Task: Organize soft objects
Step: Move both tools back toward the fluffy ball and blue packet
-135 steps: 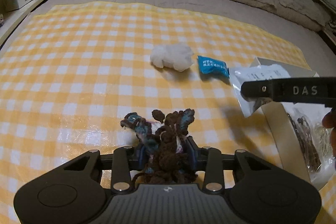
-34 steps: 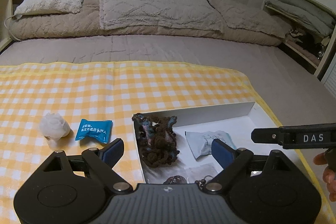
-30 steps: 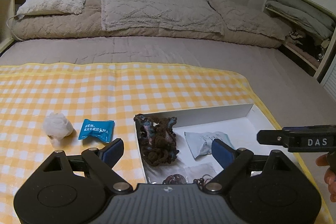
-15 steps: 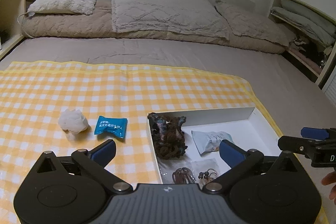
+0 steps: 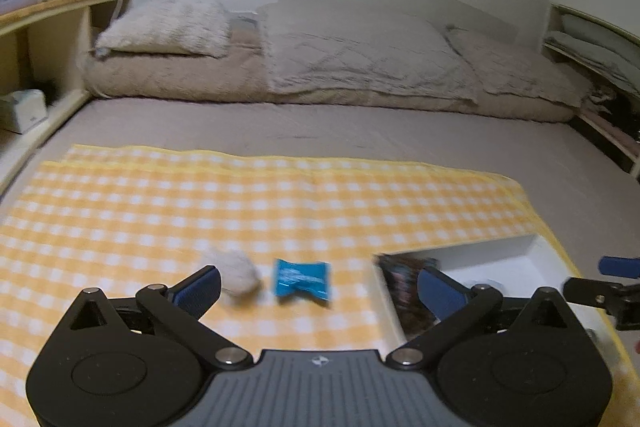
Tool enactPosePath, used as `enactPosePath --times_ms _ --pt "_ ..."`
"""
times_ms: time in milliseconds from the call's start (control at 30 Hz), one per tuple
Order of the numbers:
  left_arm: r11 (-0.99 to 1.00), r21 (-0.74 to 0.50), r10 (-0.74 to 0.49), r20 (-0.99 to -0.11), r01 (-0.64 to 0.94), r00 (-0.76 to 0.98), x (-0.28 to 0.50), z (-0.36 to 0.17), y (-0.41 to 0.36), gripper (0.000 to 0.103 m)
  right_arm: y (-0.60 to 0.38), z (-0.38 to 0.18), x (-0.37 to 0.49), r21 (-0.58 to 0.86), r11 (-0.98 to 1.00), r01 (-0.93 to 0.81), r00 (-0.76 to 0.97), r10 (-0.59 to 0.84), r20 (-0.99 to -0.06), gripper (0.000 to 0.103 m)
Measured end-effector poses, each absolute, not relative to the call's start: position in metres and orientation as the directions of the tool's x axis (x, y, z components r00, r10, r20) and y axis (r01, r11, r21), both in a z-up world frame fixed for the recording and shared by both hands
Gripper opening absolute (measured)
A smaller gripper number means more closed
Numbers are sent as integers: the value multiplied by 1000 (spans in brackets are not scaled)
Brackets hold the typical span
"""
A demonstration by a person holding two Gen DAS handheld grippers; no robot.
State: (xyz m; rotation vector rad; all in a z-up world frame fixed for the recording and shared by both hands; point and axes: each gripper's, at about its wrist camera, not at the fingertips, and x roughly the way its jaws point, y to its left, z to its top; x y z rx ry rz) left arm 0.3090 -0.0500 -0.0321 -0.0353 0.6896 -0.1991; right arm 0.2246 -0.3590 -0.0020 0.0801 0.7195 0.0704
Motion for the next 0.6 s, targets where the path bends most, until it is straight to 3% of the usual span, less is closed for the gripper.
enactPosePath --times_ms 333,600 --pt "997 -64 -77 -658 46 749 345 -52 13 103 -315 -11 259 99 992 -83 742 128 -658 103" --pt "995 -40 -92 -678 89 730 379 -79 22 103 -271 -5 297 140 987 -81 747 154 -647 103"
